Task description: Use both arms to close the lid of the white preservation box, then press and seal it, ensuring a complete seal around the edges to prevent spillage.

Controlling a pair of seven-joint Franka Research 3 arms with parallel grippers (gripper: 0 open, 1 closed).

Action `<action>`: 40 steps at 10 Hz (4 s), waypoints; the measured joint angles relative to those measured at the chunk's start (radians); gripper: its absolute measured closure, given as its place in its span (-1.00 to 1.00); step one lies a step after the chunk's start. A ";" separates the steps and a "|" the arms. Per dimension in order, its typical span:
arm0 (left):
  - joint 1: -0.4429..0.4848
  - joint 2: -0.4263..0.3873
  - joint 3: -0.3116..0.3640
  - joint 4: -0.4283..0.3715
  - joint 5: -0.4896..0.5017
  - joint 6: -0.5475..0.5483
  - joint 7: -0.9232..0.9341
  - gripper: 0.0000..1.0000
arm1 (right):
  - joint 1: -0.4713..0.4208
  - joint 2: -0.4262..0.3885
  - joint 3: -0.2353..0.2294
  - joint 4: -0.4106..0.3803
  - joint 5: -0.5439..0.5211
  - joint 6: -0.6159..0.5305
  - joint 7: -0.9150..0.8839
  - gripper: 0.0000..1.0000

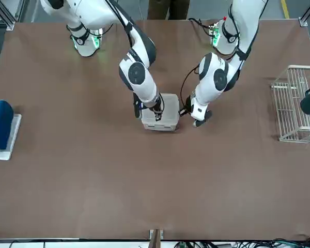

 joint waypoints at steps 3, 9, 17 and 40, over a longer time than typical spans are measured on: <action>-0.003 0.001 0.000 0.007 0.000 0.004 -0.019 0.98 | 0.000 0.000 0.000 0.000 0.000 0.000 0.000 0.89; -0.012 0.001 0.006 0.002 0.001 0.019 -0.035 0.98 | 0.000 0.000 0.000 0.000 -0.001 0.000 0.000 0.89; -0.019 0.001 0.010 0.001 0.001 0.025 -0.051 0.98 | 0.000 0.000 0.000 0.000 -0.002 0.000 0.000 0.89; -0.064 0.013 0.028 -0.023 0.006 0.072 -0.121 0.98 | 0.000 0.000 0.000 0.000 -0.003 0.000 0.000 0.89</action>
